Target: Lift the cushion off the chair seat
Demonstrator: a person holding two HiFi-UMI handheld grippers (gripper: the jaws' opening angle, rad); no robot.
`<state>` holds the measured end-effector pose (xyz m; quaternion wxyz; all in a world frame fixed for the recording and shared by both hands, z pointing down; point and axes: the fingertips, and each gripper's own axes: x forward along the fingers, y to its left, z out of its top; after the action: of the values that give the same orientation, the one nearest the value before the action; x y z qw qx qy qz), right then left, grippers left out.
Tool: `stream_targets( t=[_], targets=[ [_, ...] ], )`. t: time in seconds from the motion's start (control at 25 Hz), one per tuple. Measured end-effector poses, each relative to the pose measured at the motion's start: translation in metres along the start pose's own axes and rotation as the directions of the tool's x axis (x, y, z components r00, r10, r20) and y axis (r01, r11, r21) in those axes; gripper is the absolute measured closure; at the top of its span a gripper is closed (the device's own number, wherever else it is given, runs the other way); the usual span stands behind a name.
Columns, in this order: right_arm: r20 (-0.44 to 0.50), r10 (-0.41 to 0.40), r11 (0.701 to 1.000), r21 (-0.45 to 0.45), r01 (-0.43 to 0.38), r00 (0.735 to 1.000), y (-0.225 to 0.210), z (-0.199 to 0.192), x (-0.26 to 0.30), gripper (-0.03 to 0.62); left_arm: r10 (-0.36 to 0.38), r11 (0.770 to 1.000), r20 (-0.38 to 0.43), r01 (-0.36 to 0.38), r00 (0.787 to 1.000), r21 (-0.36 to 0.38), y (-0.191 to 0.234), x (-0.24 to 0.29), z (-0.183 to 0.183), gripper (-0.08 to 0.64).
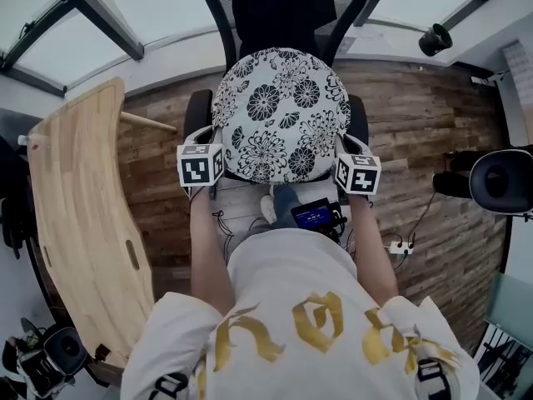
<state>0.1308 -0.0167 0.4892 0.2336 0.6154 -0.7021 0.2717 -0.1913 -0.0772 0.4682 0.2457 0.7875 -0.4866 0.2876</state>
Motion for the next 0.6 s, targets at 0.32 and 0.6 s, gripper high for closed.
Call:
stream_targets(
  t=[0.32, 0.6],
  targets=[
    [-0.015, -0.008, 0.999, -0.044, 0.007, 1.0, -0.001, 0.003, -0.007, 0.565, 0.028, 0.999, -0.035, -0.029, 0.999, -0.027, 0.011, -0.003, -0.011, 0.538],
    [-0.006, -0.011, 0.999, -0.046, 0.011, 1.0, -0.009, 0.006, -0.016, 0.565, 0.047, 0.998, -0.047, -0.048, 0.998, -0.028, 0.007, -0.006, -0.013, 0.538]
  ],
)
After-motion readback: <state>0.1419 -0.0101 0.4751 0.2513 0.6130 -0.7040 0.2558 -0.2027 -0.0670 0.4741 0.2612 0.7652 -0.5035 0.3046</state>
